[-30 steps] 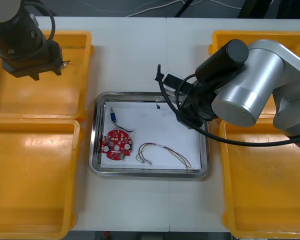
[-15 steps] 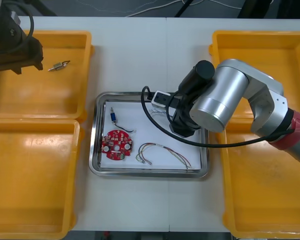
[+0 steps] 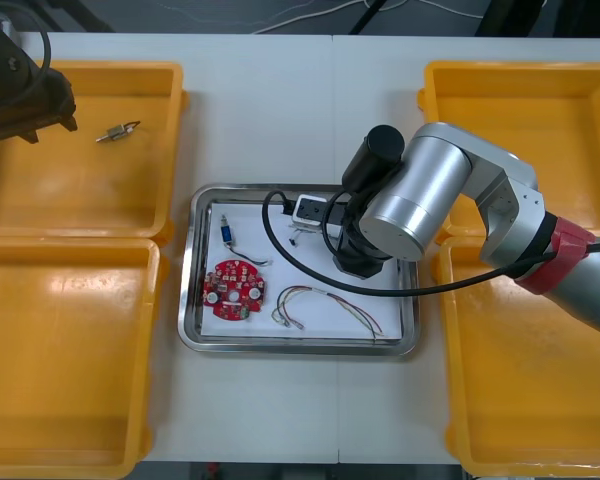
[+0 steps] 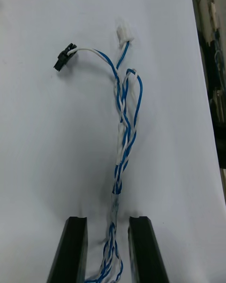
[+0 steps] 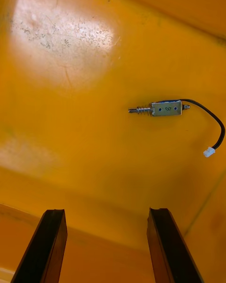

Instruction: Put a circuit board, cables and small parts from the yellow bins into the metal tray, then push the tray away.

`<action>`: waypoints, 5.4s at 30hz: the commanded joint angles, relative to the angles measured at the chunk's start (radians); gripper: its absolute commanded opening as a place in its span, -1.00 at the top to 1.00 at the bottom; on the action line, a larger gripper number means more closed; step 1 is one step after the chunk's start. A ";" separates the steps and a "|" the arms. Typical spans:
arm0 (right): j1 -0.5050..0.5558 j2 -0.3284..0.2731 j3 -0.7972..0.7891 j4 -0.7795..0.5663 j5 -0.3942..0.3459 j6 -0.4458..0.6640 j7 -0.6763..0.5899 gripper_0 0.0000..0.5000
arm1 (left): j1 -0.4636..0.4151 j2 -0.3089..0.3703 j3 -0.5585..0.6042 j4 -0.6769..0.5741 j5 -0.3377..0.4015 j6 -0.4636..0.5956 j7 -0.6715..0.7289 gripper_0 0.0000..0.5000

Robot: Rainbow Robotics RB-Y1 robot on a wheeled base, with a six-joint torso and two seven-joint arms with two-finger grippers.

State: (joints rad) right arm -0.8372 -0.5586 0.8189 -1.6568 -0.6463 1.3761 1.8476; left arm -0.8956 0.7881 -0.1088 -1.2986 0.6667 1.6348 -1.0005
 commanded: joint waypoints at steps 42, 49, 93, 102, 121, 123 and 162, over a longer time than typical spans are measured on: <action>0.076 -0.119 -0.650 -0.322 -0.188 0.544 -0.478 -1.00 | -0.146 -0.193 0.227 0.363 -0.230 -0.265 -1.279 -1.00; 0.179 -0.179 -0.767 -0.411 -0.196 0.544 -0.616 -1.00 | -0.175 -0.227 0.227 0.387 -0.234 -0.273 -1.323 -1.00; 0.593 -0.265 -1.156 -0.495 -0.227 0.544 -0.682 -1.00 | -0.258 -0.300 0.247 0.636 -0.306 -0.507 -1.534 -1.00; 0.598 -0.264 -1.156 -0.495 -0.230 0.544 -0.682 -1.00 | -0.258 -0.302 0.248 0.671 -0.314 -0.550 -1.550 -1.00; 0.598 -0.264 -1.156 -0.495 -0.230 0.544 -0.682 -1.00 | -0.258 -0.302 0.248 0.699 -0.300 -0.572 -1.558 1.00; 0.598 -0.264 -1.156 -0.495 -0.230 0.544 -0.682 -1.00 | -0.258 -0.302 0.248 0.699 -0.296 -0.572 -1.558 1.00; 0.598 -0.264 -1.156 -0.495 -0.230 0.544 -0.682 -1.00 | -0.166 -0.141 0.290 0.205 -0.196 0.082 -1.353 1.00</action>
State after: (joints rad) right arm -0.2503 -0.7783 -0.3067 -2.1220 -0.8673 1.9165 1.1734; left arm -1.0818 0.5948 0.1493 -1.0048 0.4563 1.6738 -2.4527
